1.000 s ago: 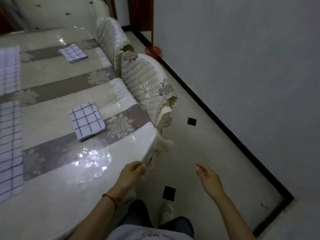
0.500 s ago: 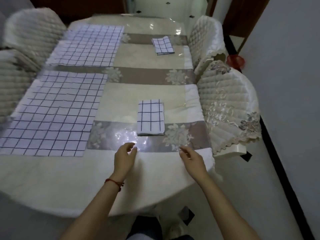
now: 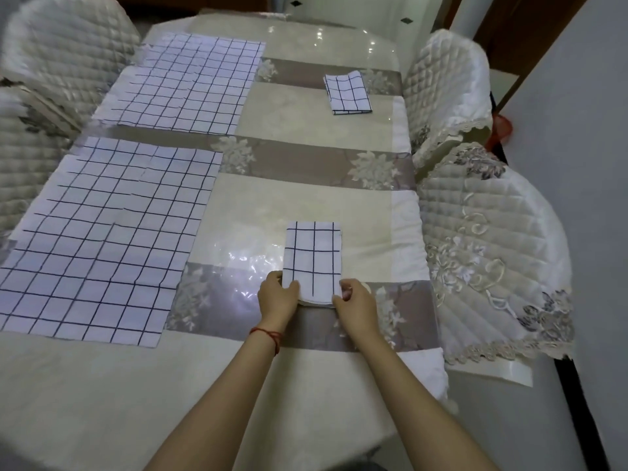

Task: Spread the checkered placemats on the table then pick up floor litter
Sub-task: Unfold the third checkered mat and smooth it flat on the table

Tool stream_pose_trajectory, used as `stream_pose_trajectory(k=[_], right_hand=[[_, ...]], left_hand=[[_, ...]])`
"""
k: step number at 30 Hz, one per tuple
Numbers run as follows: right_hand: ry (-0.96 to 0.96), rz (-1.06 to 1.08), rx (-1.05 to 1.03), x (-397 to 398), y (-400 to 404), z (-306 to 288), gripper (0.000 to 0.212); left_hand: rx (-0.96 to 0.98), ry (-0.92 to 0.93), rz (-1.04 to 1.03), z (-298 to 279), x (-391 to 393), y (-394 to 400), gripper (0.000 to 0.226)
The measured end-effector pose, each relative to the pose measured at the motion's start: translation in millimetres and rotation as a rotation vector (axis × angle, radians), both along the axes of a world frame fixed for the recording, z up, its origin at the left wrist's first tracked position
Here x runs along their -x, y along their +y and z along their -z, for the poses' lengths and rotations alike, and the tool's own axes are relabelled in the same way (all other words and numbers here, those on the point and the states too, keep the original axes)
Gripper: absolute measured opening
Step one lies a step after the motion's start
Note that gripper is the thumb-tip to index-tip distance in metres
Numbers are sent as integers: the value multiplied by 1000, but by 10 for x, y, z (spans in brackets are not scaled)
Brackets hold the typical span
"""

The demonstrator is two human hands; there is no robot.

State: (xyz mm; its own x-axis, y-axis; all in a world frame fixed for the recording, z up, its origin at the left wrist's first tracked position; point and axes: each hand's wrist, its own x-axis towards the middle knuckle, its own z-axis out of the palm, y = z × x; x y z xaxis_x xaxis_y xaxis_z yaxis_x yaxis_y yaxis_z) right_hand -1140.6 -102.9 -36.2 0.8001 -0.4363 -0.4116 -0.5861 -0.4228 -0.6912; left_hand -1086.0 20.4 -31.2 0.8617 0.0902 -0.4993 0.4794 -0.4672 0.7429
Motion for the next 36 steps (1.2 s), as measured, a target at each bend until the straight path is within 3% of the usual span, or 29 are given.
stream_pose_trajectory(k=[3, 10, 16, 18, 21, 26, 30, 32, 36], right_hand=[[7, -22, -13, -10, -33, 36, 33], [-44, 20, -89, -158, -427, -86, 30], [-2, 73, -457, -470, -762, -133, 64], [5, 76, -615, -506, -859, -173, 53], [-18, -16, -647, -501, -1001, -302, 30], [49, -130, -618, -427, -1069, -425, 38], [203, -161, -874, -325, -1025, -556, 15], [264, -182, -1018, -272, -985, -599, 15], [229, -187, -985, -171, -874, -685, 22]], left_hand=[[1, 36, -8, 49, -25, -4, 9], [-17, -134, 25, -35, 98, -30, 18], [19, -189, -65, -156, 332, -197, 21], [52, -198, -148, -209, 481, -281, 22], [131, -186, -279, -272, 739, -431, 14], [258, -228, -448, -417, 1107, -649, 25], [369, -263, -520, -534, 1302, -670, 18], [399, -275, -541, -558, 1381, -620, 18], [440, -265, -530, -536, 1525, -541, 14]])
